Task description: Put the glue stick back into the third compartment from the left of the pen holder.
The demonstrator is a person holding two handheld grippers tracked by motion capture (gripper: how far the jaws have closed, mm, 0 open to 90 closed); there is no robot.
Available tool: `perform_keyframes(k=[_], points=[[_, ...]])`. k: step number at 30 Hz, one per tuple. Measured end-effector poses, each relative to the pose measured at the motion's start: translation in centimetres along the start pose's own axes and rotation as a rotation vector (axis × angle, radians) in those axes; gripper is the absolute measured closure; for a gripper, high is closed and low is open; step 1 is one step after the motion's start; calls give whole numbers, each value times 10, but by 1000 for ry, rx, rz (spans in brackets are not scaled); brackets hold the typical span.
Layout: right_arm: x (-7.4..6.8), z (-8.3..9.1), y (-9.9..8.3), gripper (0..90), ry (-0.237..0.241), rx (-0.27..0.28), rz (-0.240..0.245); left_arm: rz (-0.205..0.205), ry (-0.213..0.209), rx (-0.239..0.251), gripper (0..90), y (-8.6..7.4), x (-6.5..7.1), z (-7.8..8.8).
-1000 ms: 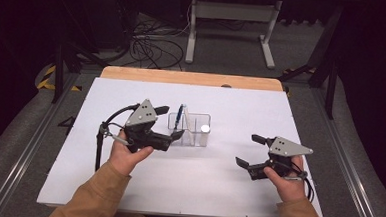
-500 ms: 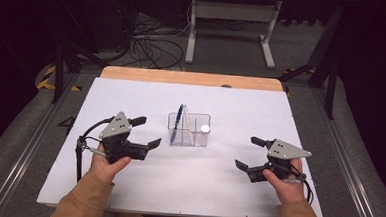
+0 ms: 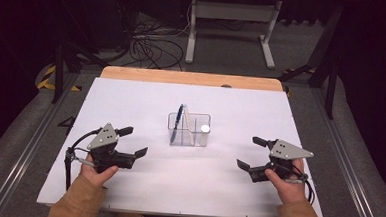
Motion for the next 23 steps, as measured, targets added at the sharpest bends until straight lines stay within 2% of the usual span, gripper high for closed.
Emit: perform_keyframes(k=[3, 10, 17, 23], points=[[1, 1, 0, 50, -2, -1, -2, 20, -2, 2, 138, -5, -4, 4], [2, 0, -3, 49, 0, -9, -3, -8, 29, 4, 144, -9, -5, 11], [3, 1, -3, 49, -3, -12, -1, 15, 30, 2, 142, -11, -7, 12], [3, 1, -4, 49, -4, -17, -3, -5, 41, -4, 140, -12, -7, 11]])
Point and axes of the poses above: each handheld gripper's, and its own axes: z roughly backward along the jaws, y roughly out of its top, x roughly to its right, the point moved 4 cm from there along -z, roughly forward along the jaws, and after that the axes turned 6 degrees about x, right-handed, at the moved point
